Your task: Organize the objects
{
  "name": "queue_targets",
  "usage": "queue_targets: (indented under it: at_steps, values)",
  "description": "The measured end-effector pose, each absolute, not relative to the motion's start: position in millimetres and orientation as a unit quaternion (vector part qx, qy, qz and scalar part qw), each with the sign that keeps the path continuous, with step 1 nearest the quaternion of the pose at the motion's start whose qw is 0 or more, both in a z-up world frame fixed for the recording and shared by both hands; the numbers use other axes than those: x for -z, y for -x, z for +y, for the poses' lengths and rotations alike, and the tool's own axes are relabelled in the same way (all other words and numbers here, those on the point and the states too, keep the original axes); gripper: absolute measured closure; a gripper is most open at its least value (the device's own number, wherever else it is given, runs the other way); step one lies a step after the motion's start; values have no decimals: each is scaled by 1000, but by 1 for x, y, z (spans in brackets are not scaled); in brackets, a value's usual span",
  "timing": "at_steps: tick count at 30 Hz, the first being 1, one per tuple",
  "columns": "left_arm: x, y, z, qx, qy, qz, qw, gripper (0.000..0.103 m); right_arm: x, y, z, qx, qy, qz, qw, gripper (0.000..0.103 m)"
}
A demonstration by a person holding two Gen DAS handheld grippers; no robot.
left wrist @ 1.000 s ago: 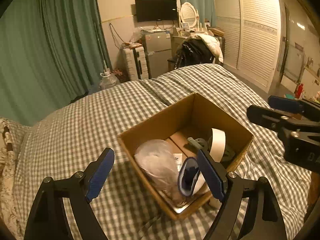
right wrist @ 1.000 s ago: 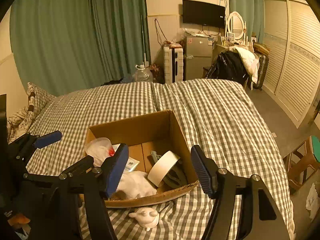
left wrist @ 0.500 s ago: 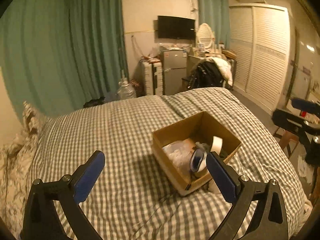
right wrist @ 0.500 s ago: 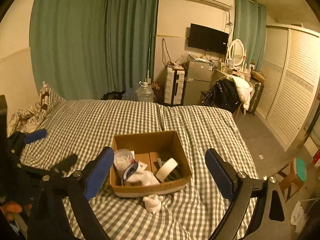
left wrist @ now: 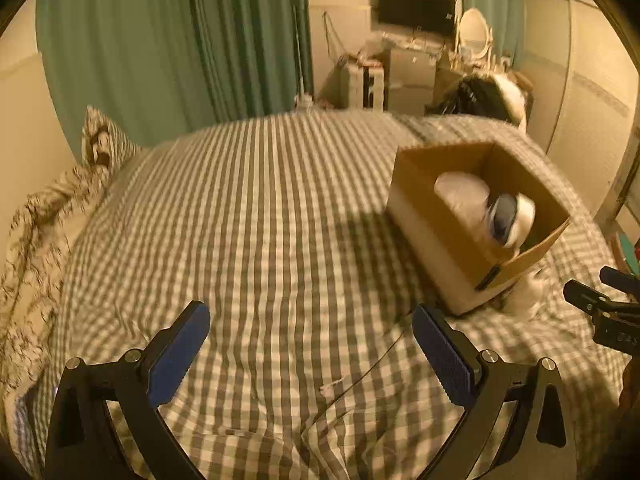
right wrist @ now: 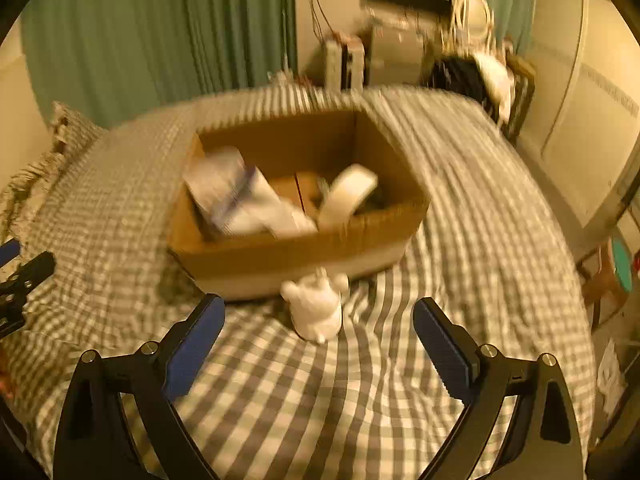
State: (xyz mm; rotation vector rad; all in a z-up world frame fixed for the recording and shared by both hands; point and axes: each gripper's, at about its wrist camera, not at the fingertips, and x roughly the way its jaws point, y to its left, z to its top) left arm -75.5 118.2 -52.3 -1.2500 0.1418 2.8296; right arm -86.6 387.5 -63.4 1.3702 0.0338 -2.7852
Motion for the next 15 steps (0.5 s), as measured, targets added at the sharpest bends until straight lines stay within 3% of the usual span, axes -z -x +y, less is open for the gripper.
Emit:
queue_targets:
  at_steps: [12, 15]
  values:
    - [109, 100, 154, -885, 460, 52, 54, 0, 120, 143, 402, 861, -508, -16, 24, 8]
    - [114, 104, 157, -880, 469, 52, 55, 0, 132, 152, 397, 852, -523, -6, 25, 14]
